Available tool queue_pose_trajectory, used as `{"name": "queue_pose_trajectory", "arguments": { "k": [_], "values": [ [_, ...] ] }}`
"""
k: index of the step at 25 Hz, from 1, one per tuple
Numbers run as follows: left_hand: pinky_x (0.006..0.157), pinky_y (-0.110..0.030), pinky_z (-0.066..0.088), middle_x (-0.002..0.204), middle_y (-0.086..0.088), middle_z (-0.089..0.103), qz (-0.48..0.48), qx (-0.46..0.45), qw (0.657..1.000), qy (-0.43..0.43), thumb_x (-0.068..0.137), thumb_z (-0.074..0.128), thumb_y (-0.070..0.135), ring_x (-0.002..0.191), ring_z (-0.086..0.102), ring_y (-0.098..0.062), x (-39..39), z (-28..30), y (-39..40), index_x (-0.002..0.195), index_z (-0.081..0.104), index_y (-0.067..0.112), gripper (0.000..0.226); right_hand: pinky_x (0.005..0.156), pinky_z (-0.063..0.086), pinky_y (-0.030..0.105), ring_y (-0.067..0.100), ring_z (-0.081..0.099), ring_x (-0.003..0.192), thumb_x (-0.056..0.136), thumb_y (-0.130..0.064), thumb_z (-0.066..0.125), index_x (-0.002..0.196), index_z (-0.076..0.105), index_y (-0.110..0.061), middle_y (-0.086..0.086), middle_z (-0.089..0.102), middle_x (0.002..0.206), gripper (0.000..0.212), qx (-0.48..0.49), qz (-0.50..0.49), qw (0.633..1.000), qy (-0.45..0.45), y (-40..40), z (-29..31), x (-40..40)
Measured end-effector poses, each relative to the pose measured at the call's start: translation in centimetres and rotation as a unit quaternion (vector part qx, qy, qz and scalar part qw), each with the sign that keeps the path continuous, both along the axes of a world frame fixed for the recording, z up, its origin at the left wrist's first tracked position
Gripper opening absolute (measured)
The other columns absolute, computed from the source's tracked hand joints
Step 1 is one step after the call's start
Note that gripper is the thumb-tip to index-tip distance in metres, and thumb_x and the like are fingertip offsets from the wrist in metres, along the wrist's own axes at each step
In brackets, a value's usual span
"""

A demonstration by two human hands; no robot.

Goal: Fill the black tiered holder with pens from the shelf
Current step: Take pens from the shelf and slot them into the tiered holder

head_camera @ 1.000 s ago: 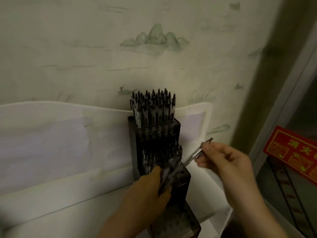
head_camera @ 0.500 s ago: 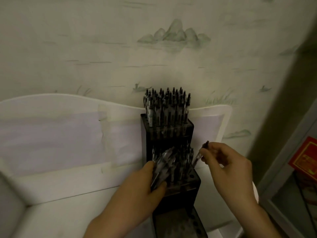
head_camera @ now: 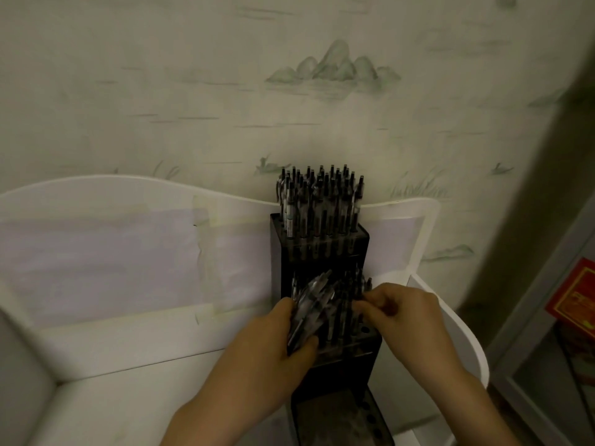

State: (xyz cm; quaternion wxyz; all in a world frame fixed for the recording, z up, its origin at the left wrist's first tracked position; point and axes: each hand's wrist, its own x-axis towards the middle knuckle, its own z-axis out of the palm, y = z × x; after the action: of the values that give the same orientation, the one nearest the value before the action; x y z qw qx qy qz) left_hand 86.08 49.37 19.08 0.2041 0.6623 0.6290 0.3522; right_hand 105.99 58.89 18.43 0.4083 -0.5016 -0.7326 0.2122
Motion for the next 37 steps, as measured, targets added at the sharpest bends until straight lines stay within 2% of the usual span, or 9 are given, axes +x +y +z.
{"name": "queue_pose_trajectory", "arguments": {
  "k": [6, 10, 15, 18, 20, 23, 29, 32, 37],
  "values": [
    [0.049, -0.011, 0.037, 0.073, 0.015, 0.061, -0.009, 0.002, 1.0, 0.007, 0.087, 0.058, 0.043, 0.068, 0.058, 0.004, 0.1, 0.1, -0.4, 0.084, 0.045, 0.037, 0.014, 0.065, 0.049, 0.006, -0.009, 0.063, 0.071, 0.074, -0.03, 0.082, 0.082, 0.07, -0.031, -0.016, 0.069, 0.073, 0.015, -0.017, -0.014, 1.0, 0.004, -1.1, 0.7, 0.2],
    [0.052, -0.013, 0.042, 0.078, 0.021, 0.061, -0.018, -0.002, 1.0, -0.004, 0.087, 0.057, 0.044, 0.068, 0.059, 0.002, 0.2, 0.1, -0.7, 0.085, 0.046, 0.037, 0.013, 0.06, 0.046, 0.004, -0.003, 0.065, 0.068, 0.076, -0.036, 0.077, 0.081, 0.073, -0.036, -0.016, 0.07, 0.07, 0.006, 0.045, -0.03, 0.994, 0.095, -3.2, 1.6, 0.2],
    [0.064, -0.029, 0.054, 0.083, 0.011, 0.065, -0.035, -0.017, 0.999, -0.004, 0.088, 0.057, 0.042, 0.071, 0.062, -0.001, 0.8, 0.1, -0.6, 0.102, 0.05, 0.036, 0.017, 0.055, 0.053, 0.019, 0.012, 0.068, 0.061, 0.067, -0.043, 0.072, 0.077, 0.079, -0.027, 0.001, 0.074, 0.07, 0.02, -0.186, 0.151, 0.95, 0.199, -5.2, 1.9, -1.4],
    [0.068, -0.037, 0.055, 0.085, 0.008, 0.065, -0.039, -0.025, 0.999, -0.004, 0.088, 0.057, 0.043, 0.07, 0.063, -0.005, 1.2, 0.2, -0.6, 0.105, 0.051, 0.033, 0.02, 0.057, 0.055, 0.023, 0.018, 0.069, 0.063, 0.07, -0.03, 0.072, 0.079, 0.079, -0.014, 0.01, 0.075, 0.078, 0.02, -0.242, 0.163, 0.921, 0.259, -5.0, 1.7, -1.7],
    [0.059, -0.033, 0.056, 0.082, 0.008, 0.065, -0.042, -0.033, 0.998, -0.013, 0.089, 0.058, 0.045, 0.064, 0.063, -0.005, 1.3, 0.3, -0.7, 0.105, 0.051, 0.031, 0.023, 0.06, 0.056, 0.024, 0.022, 0.071, 0.068, 0.069, -0.028, 0.074, 0.082, 0.079, -0.012, 0.013, 0.075, 0.083, 0.021, -0.262, 0.162, 0.907, 0.288, -4.8, 1.6, -1.4],
    [0.047, -0.023, 0.049, 0.079, 0.01, 0.064, -0.038, -0.045, 0.998, -0.006, 0.087, 0.059, 0.051, 0.058, 0.061, 0.0, 1.2, 0.6, -0.7, 0.105, 0.049, 0.031, 0.028, 0.064, 0.057, 0.025, 0.029, 0.073, 0.076, 0.068, -0.028, 0.075, 0.083, 0.079, -0.009, 0.017, 0.075, 0.084, 0.025, -0.264, 0.153, 0.899, 0.313, -4.6, 1.6, -0.9],
    [0.055, -0.025, 0.053, 0.081, 0.012, 0.061, -0.033, -0.051, 0.998, 0.03, 0.089, 0.055, 0.052, 0.059, 0.059, 0.002, 0.2, 0.5, -1.0, 0.095, 0.047, 0.031, 0.023, 0.065, 0.059, 0.027, 0.03, 0.073, 0.076, 0.077, -0.022, 0.068, 0.085, 0.075, -0.004, 0.019, 0.074, 0.083, 0.021, -0.181, 0.059, 0.888, 0.418, -3.3, 3.0, 1.2],
    [0.047, -0.018, 0.043, 0.073, 0.012, 0.059, -0.019, -0.046, 0.999, 0.02, 0.09, 0.056, 0.049, 0.055, 0.059, 0.004, -0.3, 0.5, -1.1, 0.084, 0.044, 0.033, 0.021, 0.067, 0.057, 0.019, 0.019, 0.073, 0.074, 0.087, -0.016, 0.064, 0.09, 0.073, -0.015, 0.007, 0.075, 0.08, 0.01, -0.043, -0.006, 0.93, 0.365, -2.6, 3.5, 2.7],
    [0.048, -0.015, 0.037, 0.068, 0.018, 0.058, -0.016, -0.03, 0.999, 0.018, 0.089, 0.056, 0.049, 0.055, 0.058, 0.003, -0.4, 0.8, -1.0, 0.08, 0.043, 0.035, 0.022, 0.078, 0.049, 0.007, -0.004, 0.067, 0.082, 0.088, -0.026, 0.065, 0.099, 0.067, -0.029, -0.021, 0.07, 0.083, 0.011, 0.109, -0.058, 0.986, 0.114, -2.2, 1.9, 1.9]
  ]
}}
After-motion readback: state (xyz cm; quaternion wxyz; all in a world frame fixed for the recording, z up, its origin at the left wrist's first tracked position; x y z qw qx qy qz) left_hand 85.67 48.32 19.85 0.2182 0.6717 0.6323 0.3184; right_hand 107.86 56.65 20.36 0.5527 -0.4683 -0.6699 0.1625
